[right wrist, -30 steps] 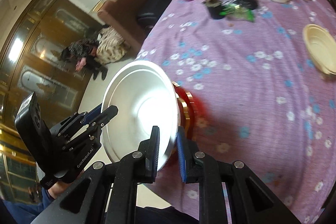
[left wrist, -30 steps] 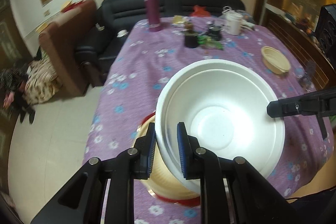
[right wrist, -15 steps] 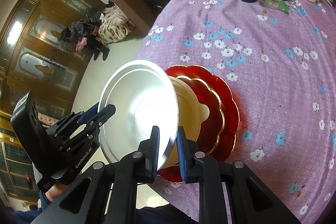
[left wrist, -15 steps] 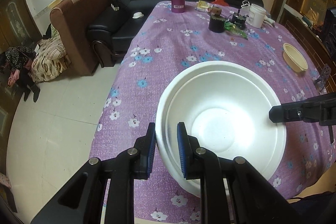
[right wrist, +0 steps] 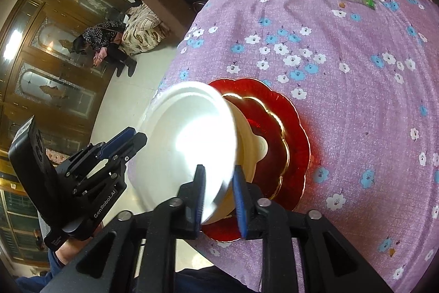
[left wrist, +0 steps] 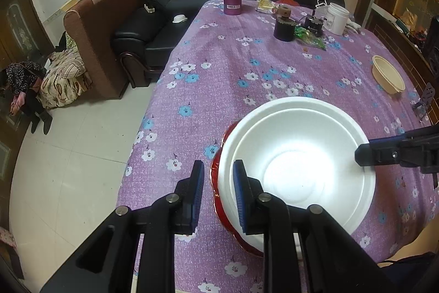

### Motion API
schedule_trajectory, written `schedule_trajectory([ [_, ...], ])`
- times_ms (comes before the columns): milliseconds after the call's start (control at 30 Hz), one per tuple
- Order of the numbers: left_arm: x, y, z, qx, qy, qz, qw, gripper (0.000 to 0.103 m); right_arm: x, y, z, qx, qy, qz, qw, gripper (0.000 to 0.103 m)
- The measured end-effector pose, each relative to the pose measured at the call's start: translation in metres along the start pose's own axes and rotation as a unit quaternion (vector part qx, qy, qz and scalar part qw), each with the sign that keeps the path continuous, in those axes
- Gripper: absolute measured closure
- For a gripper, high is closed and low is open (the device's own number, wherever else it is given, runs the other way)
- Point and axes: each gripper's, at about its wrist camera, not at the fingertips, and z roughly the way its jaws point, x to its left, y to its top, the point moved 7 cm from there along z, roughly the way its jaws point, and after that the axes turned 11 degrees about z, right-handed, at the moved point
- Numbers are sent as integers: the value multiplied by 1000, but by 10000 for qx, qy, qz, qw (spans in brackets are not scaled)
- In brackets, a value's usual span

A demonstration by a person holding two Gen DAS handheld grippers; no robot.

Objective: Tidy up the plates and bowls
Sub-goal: 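Lower the white bowl onto the stacked beige bowl and open the left gripper, then move the left gripper to the ridged beige plastic bowl and grasp its rim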

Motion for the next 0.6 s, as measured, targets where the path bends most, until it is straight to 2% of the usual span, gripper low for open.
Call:
schedule_trajectory([
  [167, 4, 6, -3, -34, 44, -76, 10000, 79, -2, 1, -11, -102, 73, -25, 9999, 74],
  [333, -4, 25, -15, -234, -20, -21, 9997, 76, -9, 2, -29, -254, 180, 3, 9995, 74],
  [433, -19, 41, -24, -379, -176, 108, 9991, 71, -22, 1, -43, -381, 232, 120, 9989, 74],
  [600, -59, 65, -29, -489, -495, 457, 9965, 70, -65, 1, -69, -652, 247, 621, 9956, 74],
])
